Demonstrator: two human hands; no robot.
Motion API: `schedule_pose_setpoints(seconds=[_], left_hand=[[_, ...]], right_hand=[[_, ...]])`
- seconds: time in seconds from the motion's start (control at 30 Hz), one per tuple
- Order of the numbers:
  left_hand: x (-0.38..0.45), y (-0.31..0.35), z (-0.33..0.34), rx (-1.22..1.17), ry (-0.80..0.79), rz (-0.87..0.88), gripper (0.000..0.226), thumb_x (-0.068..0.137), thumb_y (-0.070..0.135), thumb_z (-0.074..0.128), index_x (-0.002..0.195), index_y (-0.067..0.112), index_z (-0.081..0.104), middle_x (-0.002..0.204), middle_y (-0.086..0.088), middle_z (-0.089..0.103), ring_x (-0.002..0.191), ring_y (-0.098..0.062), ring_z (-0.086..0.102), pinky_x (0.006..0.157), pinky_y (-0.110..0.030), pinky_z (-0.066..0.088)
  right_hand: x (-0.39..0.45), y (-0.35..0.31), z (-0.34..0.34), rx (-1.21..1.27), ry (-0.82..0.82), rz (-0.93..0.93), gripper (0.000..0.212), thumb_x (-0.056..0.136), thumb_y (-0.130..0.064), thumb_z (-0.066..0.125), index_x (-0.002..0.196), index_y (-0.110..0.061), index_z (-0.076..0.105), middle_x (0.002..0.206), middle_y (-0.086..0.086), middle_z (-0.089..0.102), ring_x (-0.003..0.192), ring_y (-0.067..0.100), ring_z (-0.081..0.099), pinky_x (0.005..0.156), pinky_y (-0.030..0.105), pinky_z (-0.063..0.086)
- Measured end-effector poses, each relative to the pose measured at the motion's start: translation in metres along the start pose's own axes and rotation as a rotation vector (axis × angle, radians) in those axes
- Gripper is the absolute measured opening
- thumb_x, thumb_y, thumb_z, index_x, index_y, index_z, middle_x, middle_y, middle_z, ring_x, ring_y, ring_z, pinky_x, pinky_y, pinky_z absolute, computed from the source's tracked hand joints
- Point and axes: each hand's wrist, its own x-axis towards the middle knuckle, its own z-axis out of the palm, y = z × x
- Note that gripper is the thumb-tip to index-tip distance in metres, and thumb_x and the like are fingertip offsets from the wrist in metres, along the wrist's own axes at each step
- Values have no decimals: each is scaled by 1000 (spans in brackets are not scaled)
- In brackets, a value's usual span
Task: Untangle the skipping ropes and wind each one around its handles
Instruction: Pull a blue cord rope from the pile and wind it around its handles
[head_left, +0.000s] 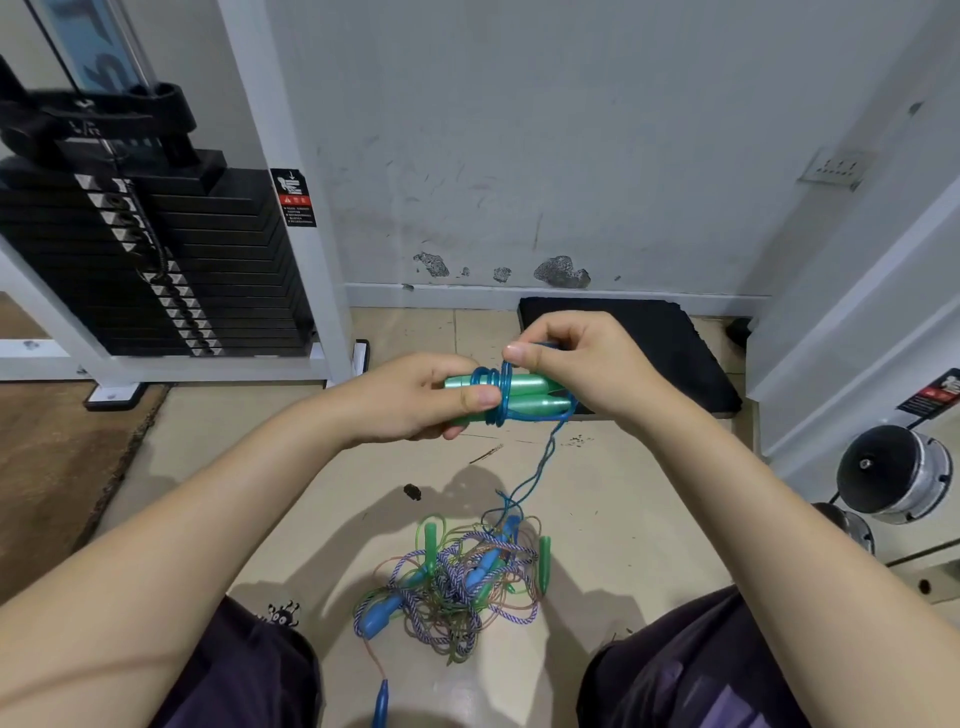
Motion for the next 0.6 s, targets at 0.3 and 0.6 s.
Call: schedule_pose_setpoints(seconds=[0.3,0.6], left_hand=[[0,-9,1,163,107,36,12,92,27,67,85,18,65,74,-3,67,51,-11,57,53,-23,44],[0,-1,-5,-84,447,114,11,94,22,63,92,13,67,68,-1,65,46,-11,51,43,-20,38]], right_hand=[[-3,2,13,37,-72,-23,24,84,-21,77,74,-15,56,70,3,49,64,12,42,60,26,37],[-10,-5,11,443,-164,139,21,91,-27,66,105,-12,70,83,8,65,61,19,55,59,27,45]])
